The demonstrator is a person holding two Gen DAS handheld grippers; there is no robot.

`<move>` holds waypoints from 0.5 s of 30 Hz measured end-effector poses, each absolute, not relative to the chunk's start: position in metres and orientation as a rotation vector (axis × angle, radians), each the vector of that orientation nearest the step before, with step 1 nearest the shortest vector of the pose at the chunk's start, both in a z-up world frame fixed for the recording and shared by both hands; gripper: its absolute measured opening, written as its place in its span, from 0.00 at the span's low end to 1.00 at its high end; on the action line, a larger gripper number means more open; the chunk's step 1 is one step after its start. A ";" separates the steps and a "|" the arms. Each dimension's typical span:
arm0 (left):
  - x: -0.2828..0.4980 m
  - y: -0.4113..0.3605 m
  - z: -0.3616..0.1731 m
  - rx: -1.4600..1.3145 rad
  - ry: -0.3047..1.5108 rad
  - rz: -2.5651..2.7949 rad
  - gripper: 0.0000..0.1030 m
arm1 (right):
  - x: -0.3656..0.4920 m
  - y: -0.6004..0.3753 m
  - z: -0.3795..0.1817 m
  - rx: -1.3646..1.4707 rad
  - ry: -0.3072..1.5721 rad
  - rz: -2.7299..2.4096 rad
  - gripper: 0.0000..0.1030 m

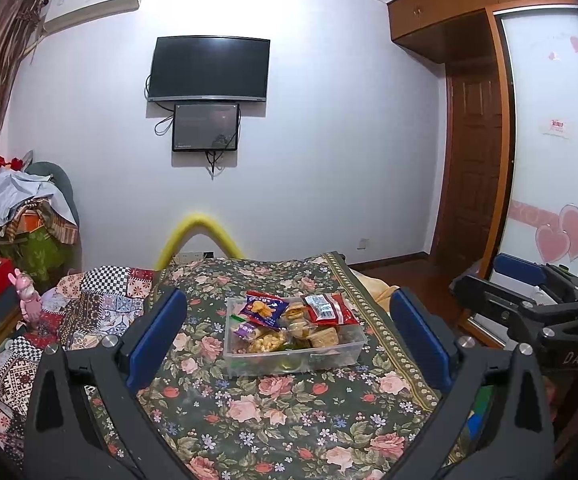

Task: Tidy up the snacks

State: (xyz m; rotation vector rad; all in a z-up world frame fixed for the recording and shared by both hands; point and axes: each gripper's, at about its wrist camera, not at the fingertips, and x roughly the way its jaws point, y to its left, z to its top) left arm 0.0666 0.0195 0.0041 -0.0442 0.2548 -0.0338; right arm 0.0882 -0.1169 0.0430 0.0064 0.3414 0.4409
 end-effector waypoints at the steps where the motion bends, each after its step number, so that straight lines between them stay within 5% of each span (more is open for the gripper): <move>1: 0.067 0.019 0.004 -0.044 0.255 -0.034 1.00 | 0.089 -0.117 0.043 0.007 0.341 0.441 1.00; 15: 0.066 0.017 0.005 -0.043 0.249 -0.043 1.00 | 0.087 -0.120 0.044 0.008 0.341 0.436 1.00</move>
